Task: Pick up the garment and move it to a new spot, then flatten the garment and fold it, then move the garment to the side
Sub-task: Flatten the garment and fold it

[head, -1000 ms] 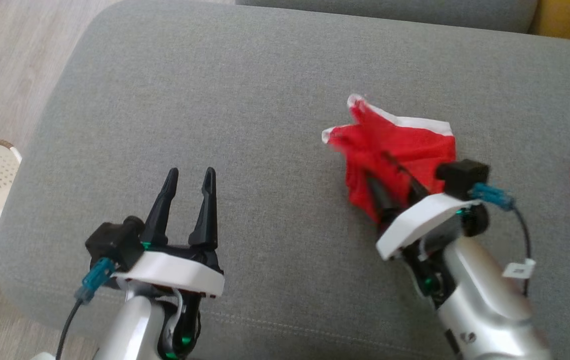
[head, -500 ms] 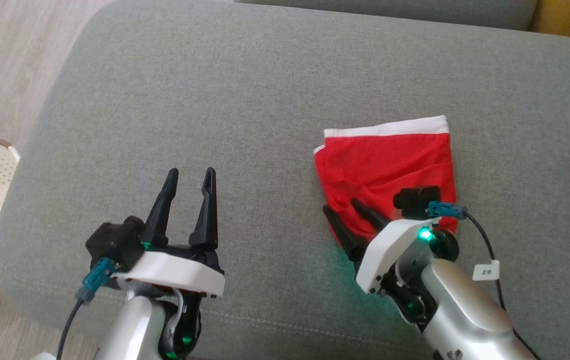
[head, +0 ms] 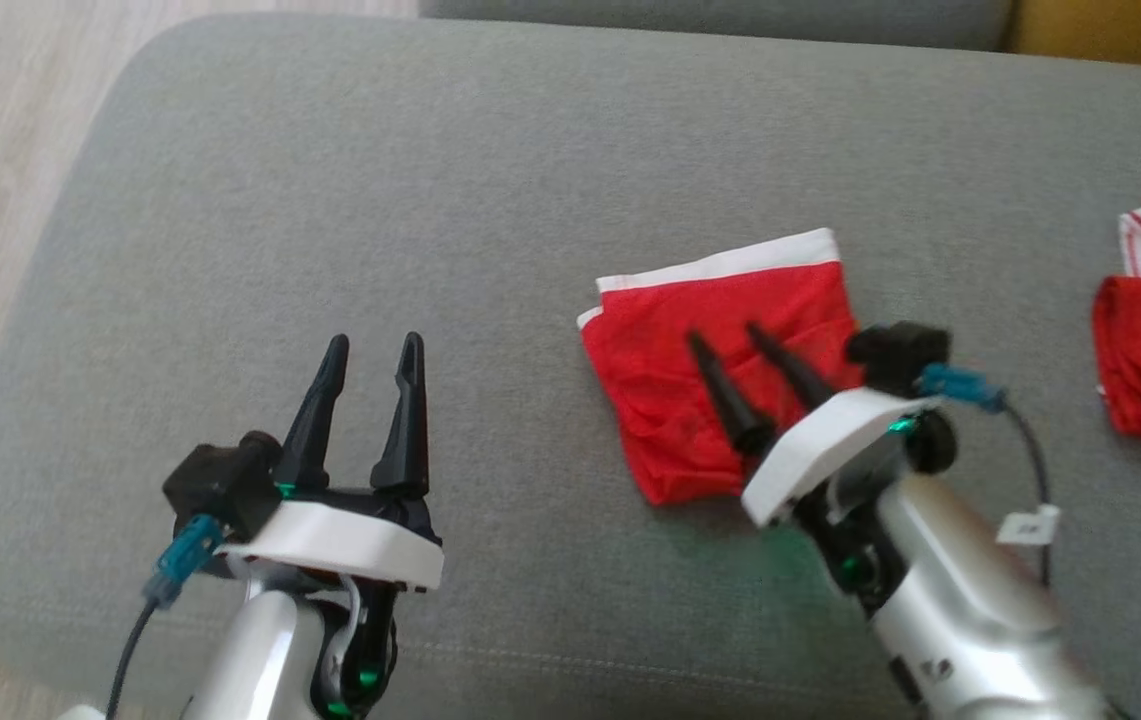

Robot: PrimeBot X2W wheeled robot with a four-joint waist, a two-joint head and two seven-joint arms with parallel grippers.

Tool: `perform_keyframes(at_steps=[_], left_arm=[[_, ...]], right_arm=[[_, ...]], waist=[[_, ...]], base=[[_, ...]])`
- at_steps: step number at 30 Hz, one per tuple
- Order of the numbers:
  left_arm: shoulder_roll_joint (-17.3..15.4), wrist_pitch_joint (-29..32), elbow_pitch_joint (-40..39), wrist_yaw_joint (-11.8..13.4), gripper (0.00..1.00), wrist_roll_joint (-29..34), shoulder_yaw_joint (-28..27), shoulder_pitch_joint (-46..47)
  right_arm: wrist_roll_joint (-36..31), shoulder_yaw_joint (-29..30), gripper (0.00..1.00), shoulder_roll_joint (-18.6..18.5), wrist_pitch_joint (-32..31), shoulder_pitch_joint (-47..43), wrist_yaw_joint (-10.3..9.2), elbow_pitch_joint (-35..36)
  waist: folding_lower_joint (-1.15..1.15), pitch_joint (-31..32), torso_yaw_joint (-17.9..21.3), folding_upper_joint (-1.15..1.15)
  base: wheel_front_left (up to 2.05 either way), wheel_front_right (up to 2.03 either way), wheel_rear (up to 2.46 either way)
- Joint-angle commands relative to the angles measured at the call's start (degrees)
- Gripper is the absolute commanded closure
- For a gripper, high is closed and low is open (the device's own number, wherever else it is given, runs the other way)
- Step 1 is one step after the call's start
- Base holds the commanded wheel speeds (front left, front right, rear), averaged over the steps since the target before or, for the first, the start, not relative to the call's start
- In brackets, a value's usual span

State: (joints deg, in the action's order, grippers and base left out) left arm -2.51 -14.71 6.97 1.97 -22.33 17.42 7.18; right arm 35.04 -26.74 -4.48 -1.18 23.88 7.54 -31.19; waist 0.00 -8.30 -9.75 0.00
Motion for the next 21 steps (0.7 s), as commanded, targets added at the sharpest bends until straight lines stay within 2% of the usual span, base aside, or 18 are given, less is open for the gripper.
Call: perform_keyframes(at_steps=[1, 9, 12, 15, 16, 21], left_arm=[[-0.4, -0.3, -1.9, -0.1, 0.00, 0.4, -2.5, 1.3], [-0.4, -0.3, -3.0, -0.5, 0.00, 0.9, -3.5, 1.1], [-0.4, -0.3, -3.6, -0.6, 0.00, 0.8, -3.6, 1.1], [-0.4, -0.3, -3.8, -0.5, 0.00, 0.5, -3.6, 1.1], [-0.4, -0.3, -3.9, -0.5, 0.00, 0.5, -3.5, 0.9], [-0.4, -0.3, -3.5, -0.7, 0.00, 0.9, -3.0, 0.0]], right_arm=[[-1.0, 0.2, 0.00, -0.6, 1.4, 1.8, -0.05, 3.0], [-10.0, 6.1, 0.00, -6.0, 5.5, 0.1, -0.05, 8.2], [-16.2, 11.1, 0.00, -7.3, 7.8, -2.9, -0.05, 10.7], [-19.6, 13.4, 0.00, -7.6, 9.0, -4.7, -0.05, 11.7], [-21.9, 16.0, 0.00, -7.0, 10.3, -6.7, -0.05, 12.5], [-27.5, 21.1, 0.00, -4.9, 12.9, -11.4, -0.05, 14.1]], waist=[[0.00, 0.8, 1.2, 0.00], [0.00, 2.3, 4.5, 0.00], [0.00, 2.8, 6.1, 0.00], [0.00, 2.9, 6.9, 0.00], [0.00, 3.0, 7.5, 0.00], [0.00, 3.2, 9.0, 0.00]], base=[[0.00, 0.00, 0.00], [0.00, 0.00, 0.00], [0.00, 0.00, 0.00], [0.00, 0.00, 0.00], [0.00, 0.00, 0.00], [0.00, 0.00, 0.00]])
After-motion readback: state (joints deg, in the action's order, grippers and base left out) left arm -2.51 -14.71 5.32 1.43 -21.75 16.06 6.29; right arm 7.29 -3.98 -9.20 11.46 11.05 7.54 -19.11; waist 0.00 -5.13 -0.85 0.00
